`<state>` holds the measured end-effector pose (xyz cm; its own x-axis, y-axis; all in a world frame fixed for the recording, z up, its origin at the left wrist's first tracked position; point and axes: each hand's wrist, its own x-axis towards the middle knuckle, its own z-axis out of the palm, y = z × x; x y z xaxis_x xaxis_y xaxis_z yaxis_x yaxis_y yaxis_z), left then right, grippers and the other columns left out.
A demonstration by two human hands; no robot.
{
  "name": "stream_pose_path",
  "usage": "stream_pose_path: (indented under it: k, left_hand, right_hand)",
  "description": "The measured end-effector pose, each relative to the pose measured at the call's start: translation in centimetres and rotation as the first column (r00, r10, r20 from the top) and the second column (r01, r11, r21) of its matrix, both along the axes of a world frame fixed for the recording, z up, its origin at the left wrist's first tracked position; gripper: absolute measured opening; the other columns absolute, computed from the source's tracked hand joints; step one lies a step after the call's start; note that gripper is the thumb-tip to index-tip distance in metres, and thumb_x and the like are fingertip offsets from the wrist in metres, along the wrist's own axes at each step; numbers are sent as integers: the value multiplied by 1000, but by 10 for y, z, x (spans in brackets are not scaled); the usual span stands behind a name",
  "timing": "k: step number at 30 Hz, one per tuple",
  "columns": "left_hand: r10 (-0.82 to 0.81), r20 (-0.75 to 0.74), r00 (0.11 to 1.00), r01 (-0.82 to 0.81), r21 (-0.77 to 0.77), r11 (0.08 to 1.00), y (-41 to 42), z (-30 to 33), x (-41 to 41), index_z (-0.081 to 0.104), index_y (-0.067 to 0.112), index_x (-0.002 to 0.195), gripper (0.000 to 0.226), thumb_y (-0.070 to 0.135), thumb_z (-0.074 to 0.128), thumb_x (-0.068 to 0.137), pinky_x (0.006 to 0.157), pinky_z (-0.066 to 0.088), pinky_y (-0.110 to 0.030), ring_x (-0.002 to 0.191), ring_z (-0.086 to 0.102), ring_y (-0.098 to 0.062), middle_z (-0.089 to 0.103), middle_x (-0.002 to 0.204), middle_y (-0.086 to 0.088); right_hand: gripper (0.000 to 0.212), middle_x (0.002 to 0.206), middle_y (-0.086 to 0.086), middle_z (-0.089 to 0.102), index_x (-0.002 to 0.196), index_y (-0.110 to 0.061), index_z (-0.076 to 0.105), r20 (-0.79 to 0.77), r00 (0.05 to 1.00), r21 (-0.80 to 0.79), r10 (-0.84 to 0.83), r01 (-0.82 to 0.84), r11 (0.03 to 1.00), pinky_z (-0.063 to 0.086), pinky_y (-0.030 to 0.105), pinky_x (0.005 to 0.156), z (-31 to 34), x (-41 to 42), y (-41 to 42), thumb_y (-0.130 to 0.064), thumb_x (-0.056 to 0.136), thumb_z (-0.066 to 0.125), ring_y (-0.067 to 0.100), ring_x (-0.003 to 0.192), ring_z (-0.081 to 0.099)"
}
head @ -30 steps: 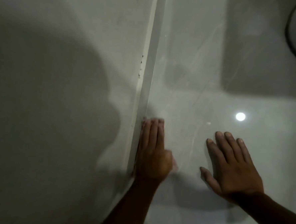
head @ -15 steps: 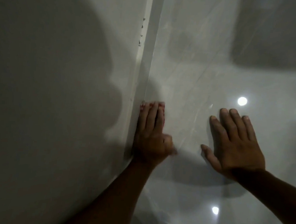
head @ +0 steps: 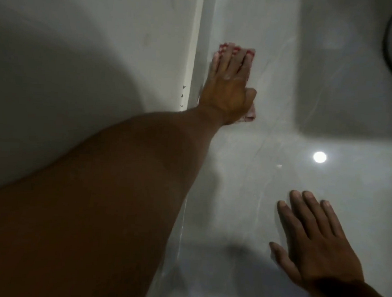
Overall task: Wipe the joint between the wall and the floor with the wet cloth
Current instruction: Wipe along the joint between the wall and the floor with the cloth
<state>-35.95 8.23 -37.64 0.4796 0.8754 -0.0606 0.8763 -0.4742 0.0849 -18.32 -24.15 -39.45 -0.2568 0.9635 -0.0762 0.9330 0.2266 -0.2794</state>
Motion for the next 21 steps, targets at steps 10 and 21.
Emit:
stream_pose_path:
  k: [10,21]
  left_hand:
    - [334,-2,942,-334,-67,940,-28,1,2,18,7,157,78,40,33,88,129,7,-45,155,8,-34,19,166,-15]
    - [280,-8,960,-276,-201,940,-341,21,-82,30,1,153,98,34,47,62,125,19,-51,152,20,-38,34,160,-16]
  right_hand:
    - [82,159,24,34,149,-6,44,-54,998,35,-14,16,999,19,56,124,3,1,-2,-58,86,50,39,152,26]
    - [85,163,21,27,152,-10,34,-46,999,-34,-29,27,999,-5,41,126,8,-1,-3,-59,85,51,36,154,17]
